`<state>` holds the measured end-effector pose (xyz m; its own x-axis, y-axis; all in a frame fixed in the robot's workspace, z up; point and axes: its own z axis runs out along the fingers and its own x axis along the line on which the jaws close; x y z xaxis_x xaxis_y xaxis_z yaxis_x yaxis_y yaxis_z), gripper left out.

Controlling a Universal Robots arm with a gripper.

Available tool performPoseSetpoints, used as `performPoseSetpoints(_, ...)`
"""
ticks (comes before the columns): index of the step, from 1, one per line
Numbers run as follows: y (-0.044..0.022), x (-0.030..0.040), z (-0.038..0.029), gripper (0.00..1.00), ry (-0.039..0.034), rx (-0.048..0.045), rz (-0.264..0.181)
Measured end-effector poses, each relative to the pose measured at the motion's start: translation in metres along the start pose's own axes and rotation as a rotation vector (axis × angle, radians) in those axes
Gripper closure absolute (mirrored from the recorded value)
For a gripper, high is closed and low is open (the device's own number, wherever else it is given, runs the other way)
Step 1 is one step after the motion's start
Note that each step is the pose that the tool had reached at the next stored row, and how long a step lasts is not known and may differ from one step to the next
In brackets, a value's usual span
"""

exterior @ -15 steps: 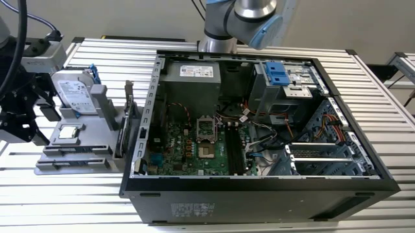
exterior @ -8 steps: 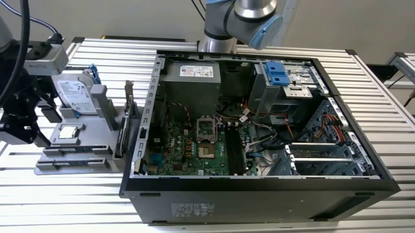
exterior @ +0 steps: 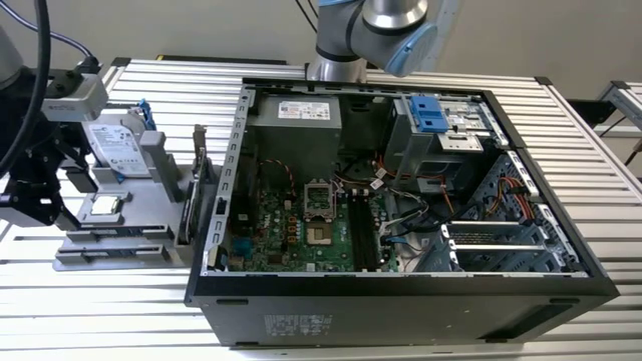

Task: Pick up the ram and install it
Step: 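Pick up the ram and move it above insertion slot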

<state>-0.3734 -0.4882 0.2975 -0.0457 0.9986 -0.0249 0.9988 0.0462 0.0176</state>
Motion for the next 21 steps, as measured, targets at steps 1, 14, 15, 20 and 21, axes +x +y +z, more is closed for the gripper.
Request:
performPoseSetpoints(1, 0.0000, 0.0000, 0.0006, 0.00, -0.0001, 0.0001, 0.000)
performPoseSetpoints(14, -0.0001, 0.0003, 0.0099, 0.00, -0.0002, 0.0000, 0.000)
performPoseSetpoints(15, -0.0001, 0.0003, 0.0108, 0.00, -0.0002, 0.0000, 0.000)
performPoseSetpoints(20, -0.0002, 0.0004, 0.0148, 0.00, -0.0003, 0.0002, 0.000)
performPoseSetpoints(21, -0.0002, 0.0004, 0.0155, 0.00, -0.0001, 0.0002, 0.000)
